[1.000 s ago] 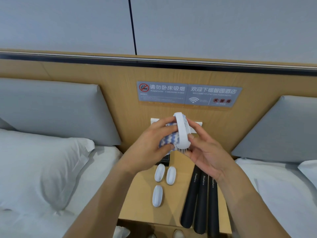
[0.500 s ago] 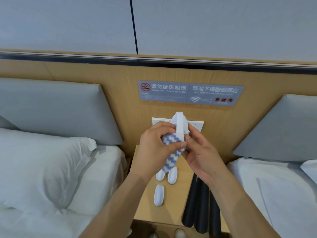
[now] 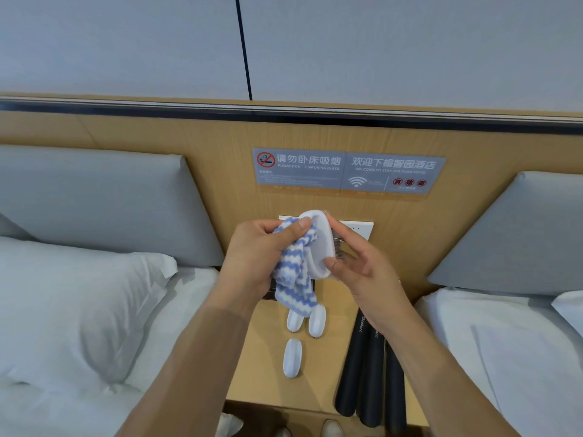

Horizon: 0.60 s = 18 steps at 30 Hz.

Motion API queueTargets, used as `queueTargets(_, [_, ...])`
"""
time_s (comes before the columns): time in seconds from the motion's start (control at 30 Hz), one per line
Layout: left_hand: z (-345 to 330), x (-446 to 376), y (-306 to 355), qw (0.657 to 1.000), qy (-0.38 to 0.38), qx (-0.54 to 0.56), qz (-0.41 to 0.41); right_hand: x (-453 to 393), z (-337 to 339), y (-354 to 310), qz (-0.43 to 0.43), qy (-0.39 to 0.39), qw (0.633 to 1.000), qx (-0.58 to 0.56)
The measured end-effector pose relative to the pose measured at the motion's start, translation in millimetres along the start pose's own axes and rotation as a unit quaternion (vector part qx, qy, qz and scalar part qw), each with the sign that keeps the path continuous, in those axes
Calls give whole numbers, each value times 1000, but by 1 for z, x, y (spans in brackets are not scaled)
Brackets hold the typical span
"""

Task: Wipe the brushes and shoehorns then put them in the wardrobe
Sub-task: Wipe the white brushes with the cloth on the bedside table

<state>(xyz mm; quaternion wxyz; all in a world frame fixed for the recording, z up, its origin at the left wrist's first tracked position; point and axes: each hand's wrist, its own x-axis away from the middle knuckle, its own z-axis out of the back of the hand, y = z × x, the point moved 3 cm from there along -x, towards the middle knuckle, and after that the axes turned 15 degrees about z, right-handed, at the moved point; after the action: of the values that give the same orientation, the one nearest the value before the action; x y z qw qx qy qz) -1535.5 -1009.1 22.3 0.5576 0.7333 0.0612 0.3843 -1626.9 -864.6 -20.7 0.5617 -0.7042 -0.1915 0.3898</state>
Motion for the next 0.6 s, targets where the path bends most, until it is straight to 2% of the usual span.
queueTargets(0.17, [-1, 0, -1, 1000, 13, -21, 1, -1, -3, -3, 13, 22, 999, 36])
queueTargets(0.33, [-7, 4, -2, 991, 19, -101, -89, -2, -4, -4, 0, 64, 998, -3])
queueTargets(0.47, [-15, 8, -9, 952, 56, -238, -182, -4, 0, 0, -65, 92, 990, -86])
queueTargets(0.6, [-14, 8, -14, 953, 49, -245, -173, -5, 5, 1, -75, 69, 993, -65])
